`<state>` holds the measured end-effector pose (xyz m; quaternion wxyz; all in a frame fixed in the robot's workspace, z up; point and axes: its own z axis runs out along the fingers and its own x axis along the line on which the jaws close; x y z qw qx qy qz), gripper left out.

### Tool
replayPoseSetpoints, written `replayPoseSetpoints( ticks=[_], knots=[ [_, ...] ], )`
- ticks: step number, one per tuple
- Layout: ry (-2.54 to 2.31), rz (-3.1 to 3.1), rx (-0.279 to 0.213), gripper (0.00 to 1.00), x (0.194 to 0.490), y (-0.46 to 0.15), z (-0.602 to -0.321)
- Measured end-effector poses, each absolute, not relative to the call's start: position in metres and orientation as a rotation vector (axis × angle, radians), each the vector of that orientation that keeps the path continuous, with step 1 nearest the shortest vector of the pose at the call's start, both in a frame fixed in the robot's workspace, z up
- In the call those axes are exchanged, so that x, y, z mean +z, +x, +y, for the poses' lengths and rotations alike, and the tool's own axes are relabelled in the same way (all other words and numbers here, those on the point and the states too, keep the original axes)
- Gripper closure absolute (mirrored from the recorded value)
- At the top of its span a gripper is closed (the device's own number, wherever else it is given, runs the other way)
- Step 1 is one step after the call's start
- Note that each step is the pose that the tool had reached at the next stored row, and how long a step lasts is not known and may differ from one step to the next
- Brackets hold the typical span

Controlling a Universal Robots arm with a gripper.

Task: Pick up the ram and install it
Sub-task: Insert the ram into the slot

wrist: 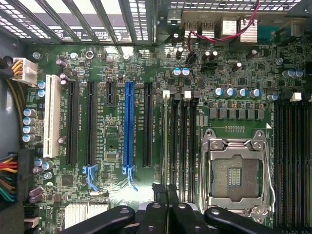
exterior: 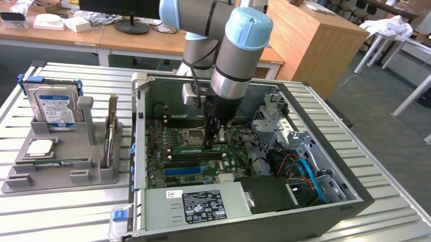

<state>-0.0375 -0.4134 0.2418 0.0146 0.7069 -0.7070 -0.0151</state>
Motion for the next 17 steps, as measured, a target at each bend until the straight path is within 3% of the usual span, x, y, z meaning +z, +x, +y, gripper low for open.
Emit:
replayPoseSetpoints(
  ticks=[17],
  knots=[
    [2.201, -2.201, -0.047, 0.88, 0.2406, -0.0365, -0.4118]
  ],
)
